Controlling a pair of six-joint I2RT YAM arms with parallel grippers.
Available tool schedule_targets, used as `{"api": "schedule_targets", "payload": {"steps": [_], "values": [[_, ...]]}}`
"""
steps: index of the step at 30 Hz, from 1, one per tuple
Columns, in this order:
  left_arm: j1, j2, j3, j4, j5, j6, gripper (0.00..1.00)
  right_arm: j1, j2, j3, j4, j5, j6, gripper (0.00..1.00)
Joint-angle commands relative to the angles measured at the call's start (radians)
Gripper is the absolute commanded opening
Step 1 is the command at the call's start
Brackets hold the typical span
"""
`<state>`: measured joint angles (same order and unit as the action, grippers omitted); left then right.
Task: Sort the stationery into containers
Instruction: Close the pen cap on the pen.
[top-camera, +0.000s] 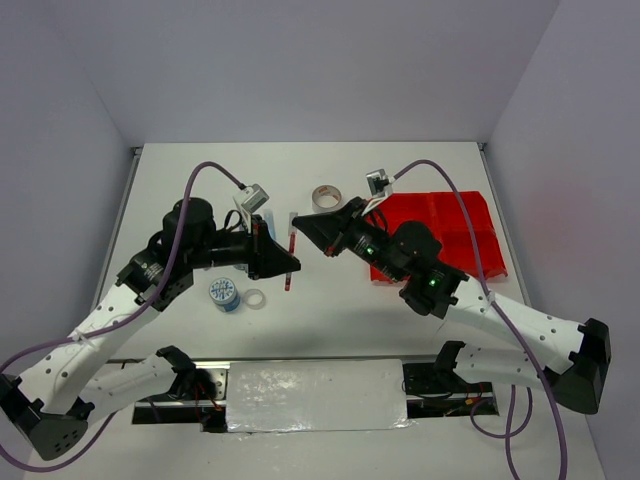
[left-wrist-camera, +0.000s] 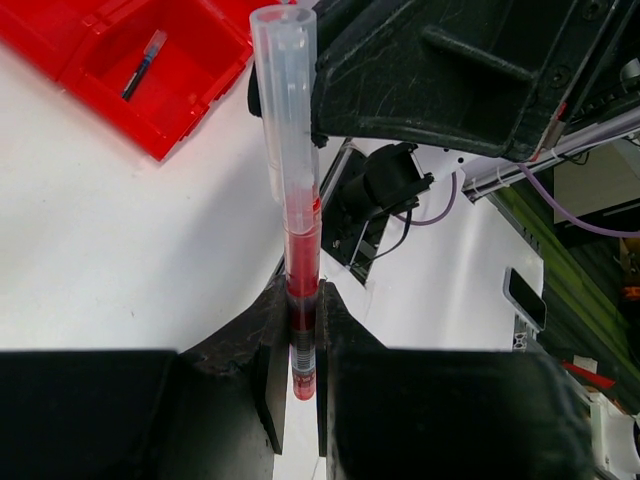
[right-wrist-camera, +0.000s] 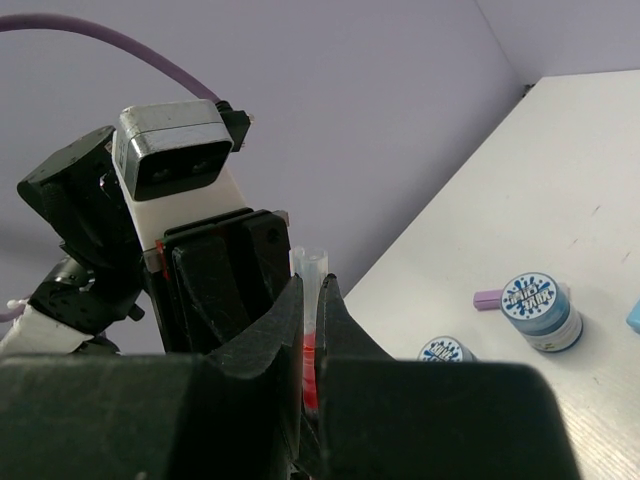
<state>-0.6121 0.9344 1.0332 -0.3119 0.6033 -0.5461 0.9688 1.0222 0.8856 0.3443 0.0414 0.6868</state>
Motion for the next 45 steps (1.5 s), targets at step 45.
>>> {"api": "schedule_targets", "payload": {"steps": [45], "values": [[0.006,0.012,0.223,0.054,-0.094,0.167,0.0,0.107,0.049,0.207,-0.021,-0.239,-0.102,0.07]]}}
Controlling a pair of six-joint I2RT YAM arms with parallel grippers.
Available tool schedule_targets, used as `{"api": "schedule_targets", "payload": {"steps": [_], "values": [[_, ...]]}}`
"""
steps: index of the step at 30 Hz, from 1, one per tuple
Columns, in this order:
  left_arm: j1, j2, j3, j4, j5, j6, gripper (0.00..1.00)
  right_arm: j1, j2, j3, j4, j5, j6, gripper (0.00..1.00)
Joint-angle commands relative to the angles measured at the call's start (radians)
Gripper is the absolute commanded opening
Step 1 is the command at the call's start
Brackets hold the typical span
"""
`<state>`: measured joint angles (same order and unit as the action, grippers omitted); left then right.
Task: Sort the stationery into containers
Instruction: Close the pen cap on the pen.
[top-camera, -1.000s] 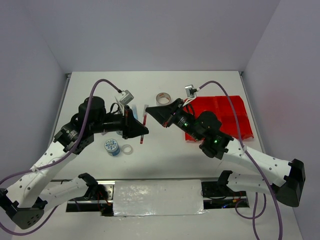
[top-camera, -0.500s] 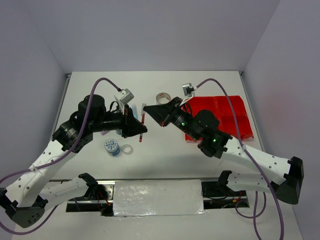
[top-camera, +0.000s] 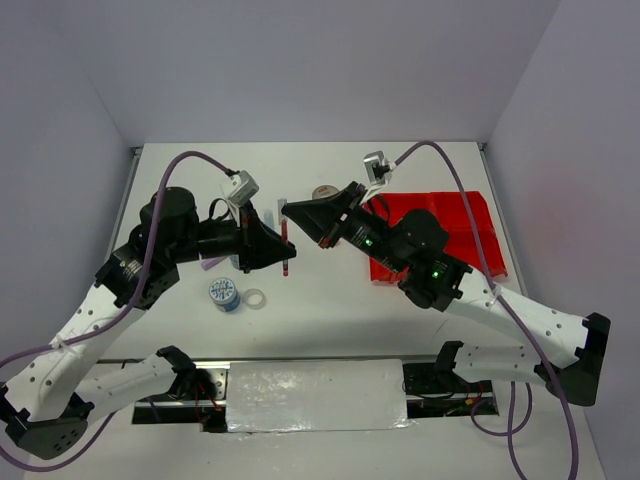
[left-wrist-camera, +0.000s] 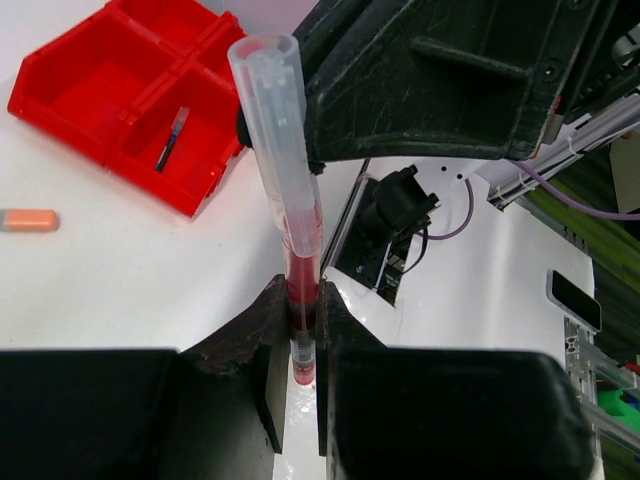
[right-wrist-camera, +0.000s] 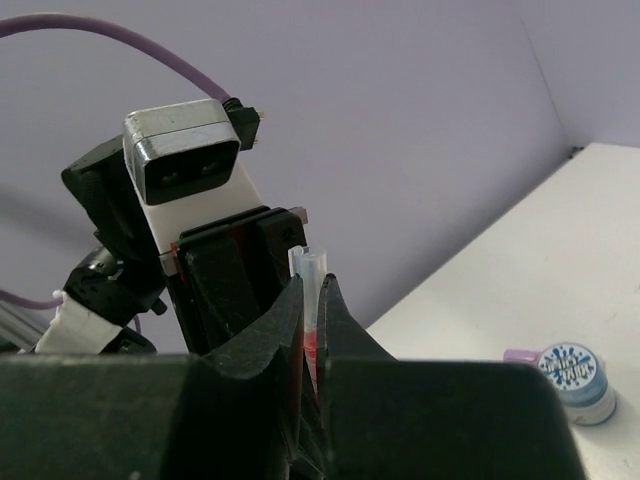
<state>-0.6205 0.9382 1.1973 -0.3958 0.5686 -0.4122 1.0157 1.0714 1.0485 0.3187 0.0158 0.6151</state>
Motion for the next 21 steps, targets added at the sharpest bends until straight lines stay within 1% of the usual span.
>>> {"api": "schedule_targets", "payload": {"steps": [1,6,8,11,13,15,21], "values": [[0.015,0.007,0.068,0.137,-0.065,0.035,0.0,0.058,-0.001,0.045,0.01,-0.221,-0.044,0.07],[0.015,0.02,0.091,0.115,-0.069,0.059,0.0,0.058,-0.014,0.053,0.011,-0.24,-0.086,0.13],[0.015,0.027,0.091,0.114,-0.07,0.064,0.0,0.058,-0.022,0.045,0.017,-0.243,-0.089,0.21],[0.015,0.025,0.087,0.118,-0.072,0.064,0.0,0.058,-0.028,0.044,0.022,-0.244,-0.092,0.23],[0.015,0.025,0.085,0.115,-0.076,0.067,0.0,0.06,-0.028,0.047,0.023,-0.25,-0.094,0.27],[0.015,0.025,0.084,0.11,-0.079,0.069,0.0,0.057,-0.027,0.053,0.023,-0.255,-0.095,0.28],[0.015,0.017,0.081,0.104,-0.09,0.07,0.0,0.057,-0.031,0.05,0.025,-0.255,-0.097,0.42]]}}
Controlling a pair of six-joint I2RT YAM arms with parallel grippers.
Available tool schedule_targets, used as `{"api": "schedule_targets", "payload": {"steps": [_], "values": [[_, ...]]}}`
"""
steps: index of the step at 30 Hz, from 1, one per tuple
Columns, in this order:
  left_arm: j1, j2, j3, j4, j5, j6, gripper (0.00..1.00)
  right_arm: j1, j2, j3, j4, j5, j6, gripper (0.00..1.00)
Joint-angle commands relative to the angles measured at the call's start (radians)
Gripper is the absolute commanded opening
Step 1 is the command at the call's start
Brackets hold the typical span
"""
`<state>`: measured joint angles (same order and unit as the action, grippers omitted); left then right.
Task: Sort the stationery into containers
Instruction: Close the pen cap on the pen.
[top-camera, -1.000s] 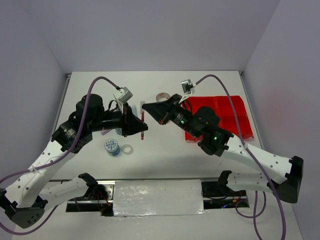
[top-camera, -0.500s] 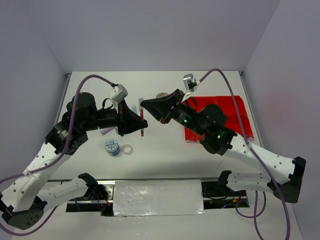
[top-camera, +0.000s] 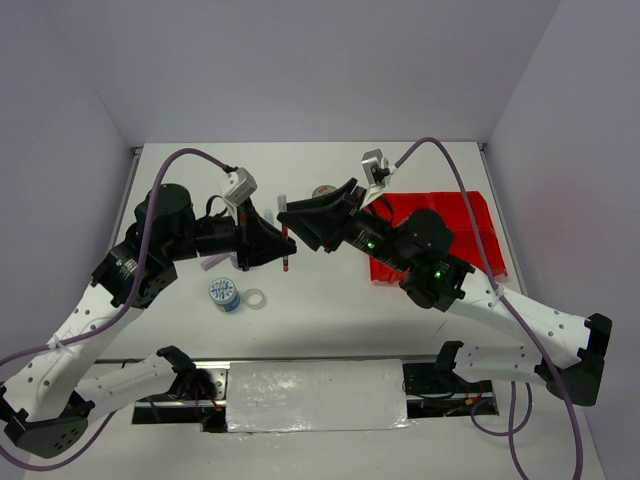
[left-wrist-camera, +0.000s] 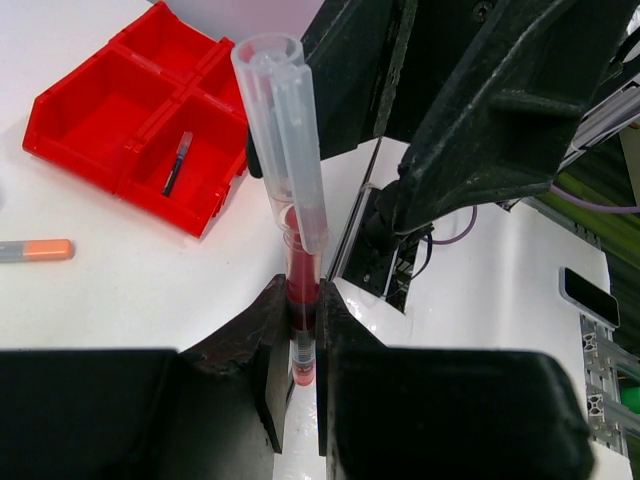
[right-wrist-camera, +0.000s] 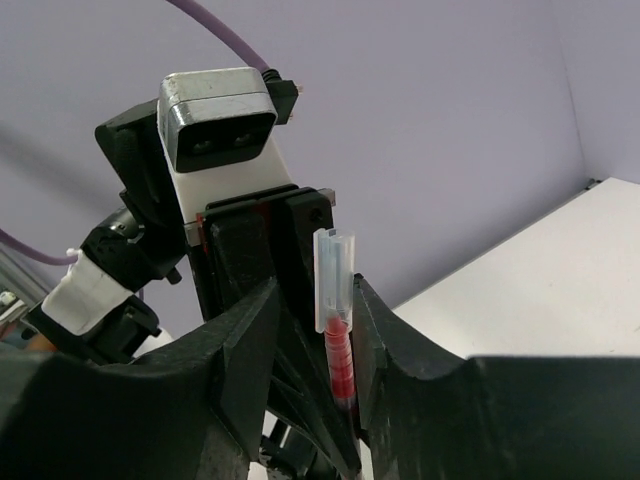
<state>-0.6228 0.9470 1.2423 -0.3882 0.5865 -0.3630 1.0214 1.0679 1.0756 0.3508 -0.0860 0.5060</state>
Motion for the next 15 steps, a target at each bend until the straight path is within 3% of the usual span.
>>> {"api": "schedule_targets", "payload": {"steps": [1,10,15], "values": [[0.017,0.009,0.036,0.095,-0.108,0.022,0.0,0.051,-0.031,0.02,-0.003,-0.155,0.012,0.42],[0.017,0.006,0.029,0.095,-0.103,0.019,0.0,0.052,-0.034,0.02,-0.01,-0.139,0.008,0.35],[0.017,0.007,0.039,0.091,-0.108,0.025,0.0,0.051,-0.039,0.006,-0.021,-0.124,-0.001,0.47]]}}
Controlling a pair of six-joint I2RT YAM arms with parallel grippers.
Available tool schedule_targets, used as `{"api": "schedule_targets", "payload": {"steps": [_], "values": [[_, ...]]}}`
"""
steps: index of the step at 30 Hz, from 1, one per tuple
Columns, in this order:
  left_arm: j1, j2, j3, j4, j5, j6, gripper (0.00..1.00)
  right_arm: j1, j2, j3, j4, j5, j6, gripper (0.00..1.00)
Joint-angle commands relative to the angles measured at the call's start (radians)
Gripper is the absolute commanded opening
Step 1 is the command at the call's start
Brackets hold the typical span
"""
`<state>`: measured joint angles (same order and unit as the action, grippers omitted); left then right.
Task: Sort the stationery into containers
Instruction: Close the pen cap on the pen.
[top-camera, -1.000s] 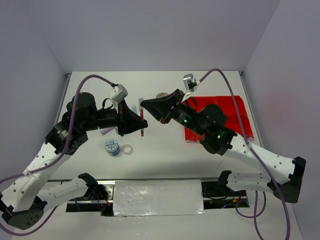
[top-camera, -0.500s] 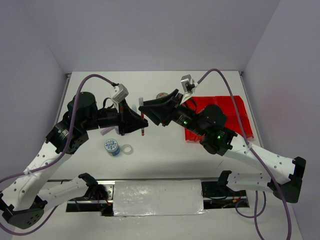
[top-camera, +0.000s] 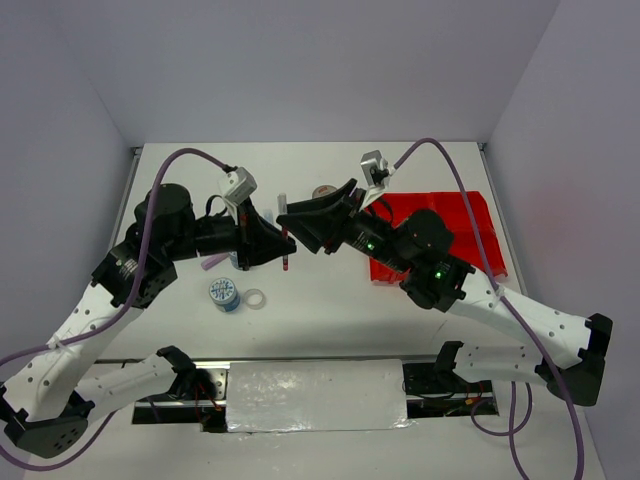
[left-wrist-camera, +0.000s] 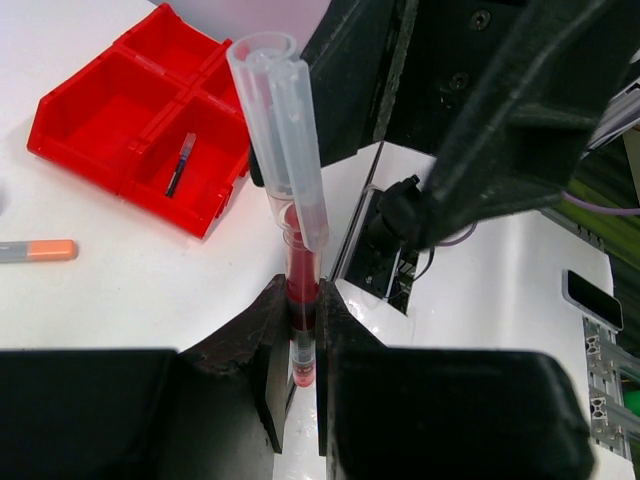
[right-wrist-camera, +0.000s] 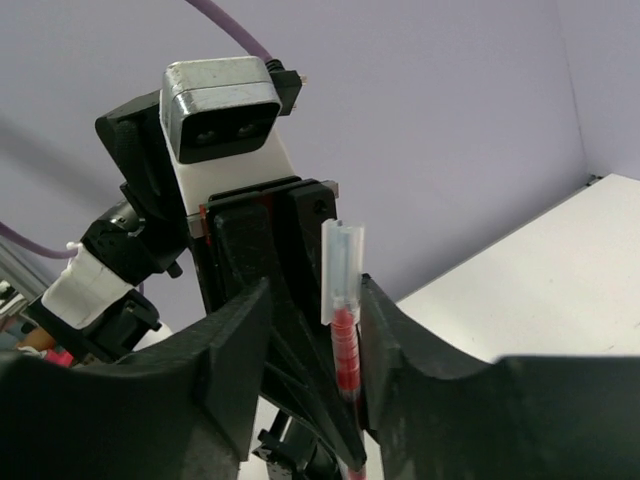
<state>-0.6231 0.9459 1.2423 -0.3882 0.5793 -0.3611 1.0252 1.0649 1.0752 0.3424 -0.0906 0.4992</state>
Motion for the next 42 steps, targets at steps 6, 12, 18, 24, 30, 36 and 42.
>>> {"api": "schedule_targets", "payload": {"steps": [6,12,18,24,30,36,42], "values": [[0.017,0.011,0.039,0.097,-0.09,0.021,0.0,0.049,-0.039,-0.001,-0.019,-0.101,0.004,0.51],[0.017,0.005,0.032,0.109,-0.087,0.016,0.0,0.041,-0.037,-0.006,-0.031,-0.067,-0.01,0.52],[0.017,-0.001,0.016,0.121,-0.072,0.007,0.0,0.026,-0.023,0.031,-0.052,-0.08,-0.03,0.53],[0.017,0.002,0.017,0.121,-0.067,0.008,0.0,0.023,-0.013,0.022,-0.066,-0.074,-0.036,0.54],[0.017,0.005,0.028,0.115,-0.053,0.011,0.0,0.004,-0.016,0.006,-0.063,-0.072,-0.039,0.56],[0.017,-0.002,0.025,0.112,-0.041,0.011,0.0,-0.045,-0.01,0.021,-0.069,-0.155,-0.05,0.65],[0.017,-0.009,0.025,0.106,-0.021,0.016,0.0,-0.131,0.021,0.067,-0.072,-0.305,-0.014,0.69]]}}
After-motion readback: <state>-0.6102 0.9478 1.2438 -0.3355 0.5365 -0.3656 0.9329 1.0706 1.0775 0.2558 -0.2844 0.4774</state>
